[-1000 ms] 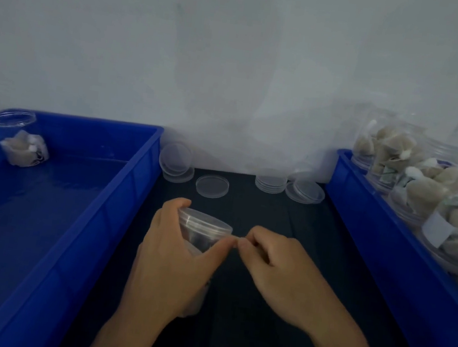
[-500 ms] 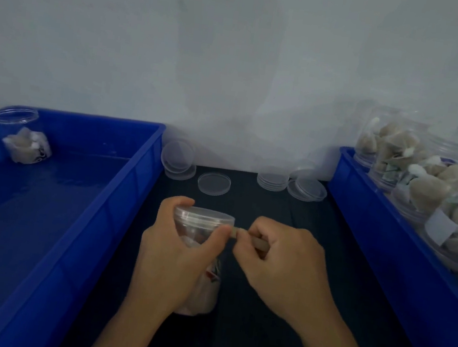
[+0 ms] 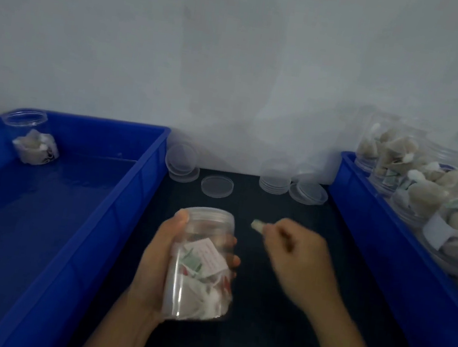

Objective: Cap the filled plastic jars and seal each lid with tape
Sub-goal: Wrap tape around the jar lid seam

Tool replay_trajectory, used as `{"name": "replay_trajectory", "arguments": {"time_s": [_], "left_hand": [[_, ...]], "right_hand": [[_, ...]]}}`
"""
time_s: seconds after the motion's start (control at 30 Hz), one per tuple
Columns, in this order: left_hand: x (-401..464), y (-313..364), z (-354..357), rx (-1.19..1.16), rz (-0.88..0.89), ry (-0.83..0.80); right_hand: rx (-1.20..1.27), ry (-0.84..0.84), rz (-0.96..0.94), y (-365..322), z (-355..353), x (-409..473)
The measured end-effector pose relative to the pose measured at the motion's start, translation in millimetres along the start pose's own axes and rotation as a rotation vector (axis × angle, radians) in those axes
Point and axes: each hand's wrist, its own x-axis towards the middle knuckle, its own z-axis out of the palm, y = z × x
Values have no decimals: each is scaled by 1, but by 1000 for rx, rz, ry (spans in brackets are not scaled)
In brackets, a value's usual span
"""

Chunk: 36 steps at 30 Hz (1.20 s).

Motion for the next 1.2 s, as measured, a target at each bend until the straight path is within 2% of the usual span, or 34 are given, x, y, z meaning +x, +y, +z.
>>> {"name": "replay_trajectory", "arguments": {"time_s": [0.07,0.1,0.23,0.37,0.47,0.53,0.6,0.67,0.83,1.2], "left_hand": [[4,-2,1,40,-8,29],[4,-1,3,61,3,38],[5,-2,6,177,68,114],[8,-3,10,249,188,215],[11,-8,10,293,232,268],[13,-12,11,322,279,295],[14,-15,13,354,340,288],[15,-19,15,396,388,265],[14,-24,17,456,464,249],[18,-24,15,448,478,261]], "right_hand": [[-357,-165,-101,5,16,-3],[-444,-209,-144,7,21,-4],[-478,-322,-224,12,28,-4],[-447,-446,-146,5,24,-5],[-318,-363,-87,-2,17,-4],[-75,-238,-5,-11,15,-6],[220,-240,28,-25,20,-11],[337,-256,27,-36,31,-18],[348,-91,4,-44,52,-28],[278,-50,-18,-27,54,-22]]}}
